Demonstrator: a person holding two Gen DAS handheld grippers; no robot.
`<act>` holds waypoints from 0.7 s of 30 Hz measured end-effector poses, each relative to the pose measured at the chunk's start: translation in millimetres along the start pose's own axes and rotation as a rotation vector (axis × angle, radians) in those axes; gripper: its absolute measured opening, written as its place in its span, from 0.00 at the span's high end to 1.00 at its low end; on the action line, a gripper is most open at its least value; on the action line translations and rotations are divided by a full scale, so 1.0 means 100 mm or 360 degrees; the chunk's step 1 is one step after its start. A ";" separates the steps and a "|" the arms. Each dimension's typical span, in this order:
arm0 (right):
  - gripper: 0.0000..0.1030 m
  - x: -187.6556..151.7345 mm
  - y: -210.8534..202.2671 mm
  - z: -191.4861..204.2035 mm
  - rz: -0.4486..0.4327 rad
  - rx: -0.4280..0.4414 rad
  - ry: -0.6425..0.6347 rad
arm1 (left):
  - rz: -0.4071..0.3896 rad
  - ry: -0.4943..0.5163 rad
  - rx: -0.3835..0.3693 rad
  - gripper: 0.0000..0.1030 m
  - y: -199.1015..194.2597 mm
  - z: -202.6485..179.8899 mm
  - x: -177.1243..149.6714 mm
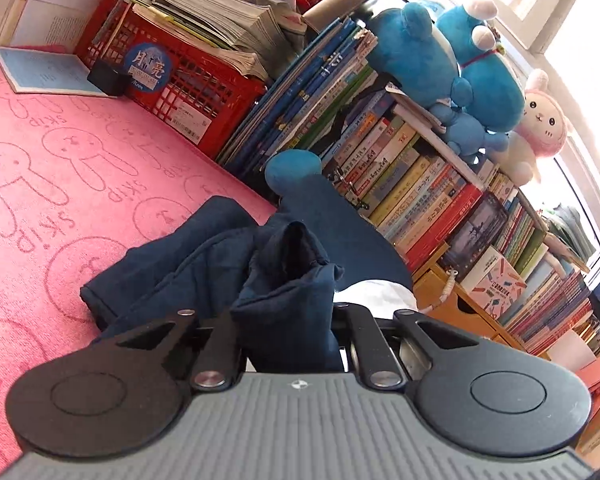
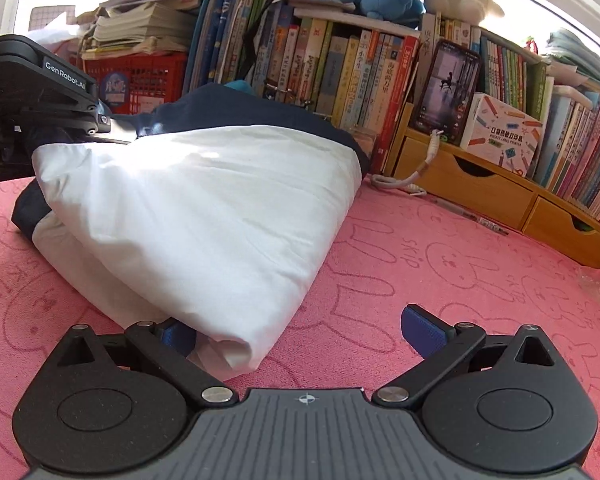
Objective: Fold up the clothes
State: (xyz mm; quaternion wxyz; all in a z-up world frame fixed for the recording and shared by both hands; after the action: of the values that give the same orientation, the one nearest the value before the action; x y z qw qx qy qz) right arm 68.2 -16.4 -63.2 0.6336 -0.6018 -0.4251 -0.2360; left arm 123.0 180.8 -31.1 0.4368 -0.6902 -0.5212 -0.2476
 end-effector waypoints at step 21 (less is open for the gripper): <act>0.00 0.00 -0.02 0.06 -0.0026 0.0007 -0.0060 | 0.0166 0.0399 0.0146 0.77 -0.14 0.54 -0.07</act>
State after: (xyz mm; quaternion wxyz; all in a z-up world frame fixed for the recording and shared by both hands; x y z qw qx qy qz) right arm 65.3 -11.0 -62.2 0.6249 -0.6011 -0.4424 -0.2289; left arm 101.2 225.2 -58.4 0.5418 -0.6593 -0.4367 -0.2849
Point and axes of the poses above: each gripper's, at about its wrist camera, not at the fingertips, and y roughly the way its jaws point, z to its left, x to its top, the point moved 10 cm from there along y, roughly the way its jaws point, and after that the axes turned 7 degrees about y, right-handed, at the moved point
